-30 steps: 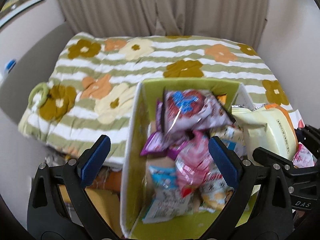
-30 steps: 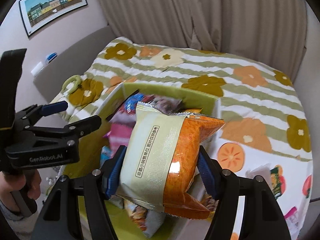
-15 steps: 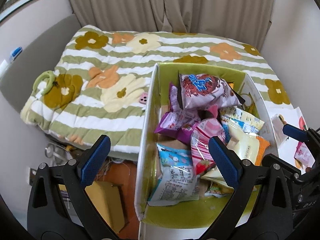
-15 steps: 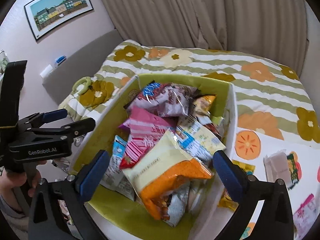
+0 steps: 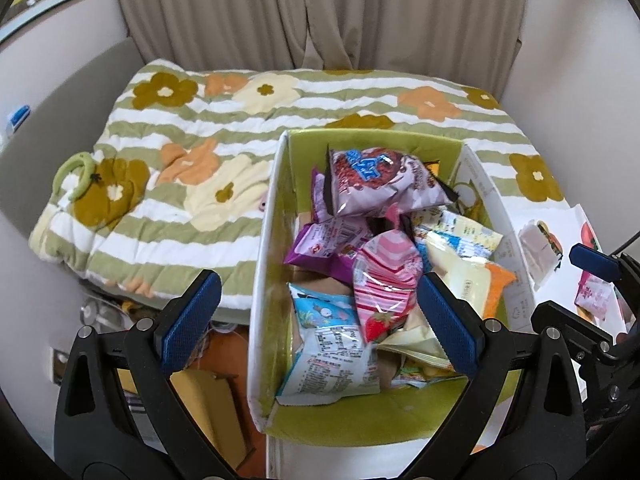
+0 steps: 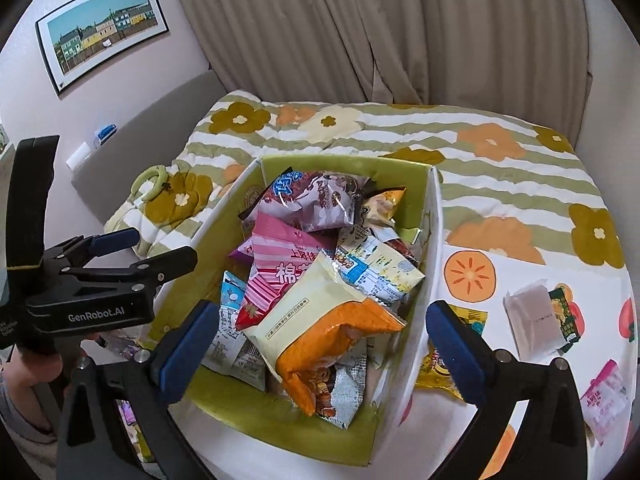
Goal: Organize snacks
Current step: 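Move both tools back over the remaining snacks on the sheet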
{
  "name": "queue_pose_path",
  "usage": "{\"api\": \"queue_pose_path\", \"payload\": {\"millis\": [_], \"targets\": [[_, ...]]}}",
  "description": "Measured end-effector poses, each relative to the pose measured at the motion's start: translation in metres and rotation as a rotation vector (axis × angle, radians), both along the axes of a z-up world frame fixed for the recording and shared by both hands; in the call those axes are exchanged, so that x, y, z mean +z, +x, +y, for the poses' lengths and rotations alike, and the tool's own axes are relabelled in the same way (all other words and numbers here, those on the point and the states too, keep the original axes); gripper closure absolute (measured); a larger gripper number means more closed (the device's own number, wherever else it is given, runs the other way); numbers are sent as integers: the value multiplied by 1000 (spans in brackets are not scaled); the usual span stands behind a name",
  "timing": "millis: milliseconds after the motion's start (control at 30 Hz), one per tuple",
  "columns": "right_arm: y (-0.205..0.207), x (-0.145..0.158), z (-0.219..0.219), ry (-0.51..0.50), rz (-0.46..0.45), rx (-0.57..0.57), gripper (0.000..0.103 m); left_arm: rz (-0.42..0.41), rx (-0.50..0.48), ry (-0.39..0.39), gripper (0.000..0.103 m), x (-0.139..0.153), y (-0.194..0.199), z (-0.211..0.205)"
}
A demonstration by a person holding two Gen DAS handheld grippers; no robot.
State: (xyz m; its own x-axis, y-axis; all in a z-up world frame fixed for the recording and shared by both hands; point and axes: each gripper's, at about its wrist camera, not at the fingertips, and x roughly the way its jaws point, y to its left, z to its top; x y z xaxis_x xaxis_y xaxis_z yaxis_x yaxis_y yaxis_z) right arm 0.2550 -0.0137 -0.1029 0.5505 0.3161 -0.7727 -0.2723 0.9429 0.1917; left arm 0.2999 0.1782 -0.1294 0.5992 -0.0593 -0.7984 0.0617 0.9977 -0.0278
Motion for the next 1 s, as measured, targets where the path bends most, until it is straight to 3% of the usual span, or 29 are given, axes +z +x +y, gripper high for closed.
{"api": "queue_pose_path", "payload": {"millis": [233, 600, 833, 1000], "targets": [[-23, 18, -39, 37, -71, -35, 0, -40, -4, -7, 5, 19, -22, -37], [-65, 41, -148, 7, -105, -53, 0, -57, -26, -66, 5, 38, -62, -154], [-70, 41, -222, -46, -111, -51, 0, -37, -36, -79, 5, 30, -65, -236], [-69, 26, -263, -70, -91, -75, 0, 22, -51, -96, 5, 11, -48, -281]]}}
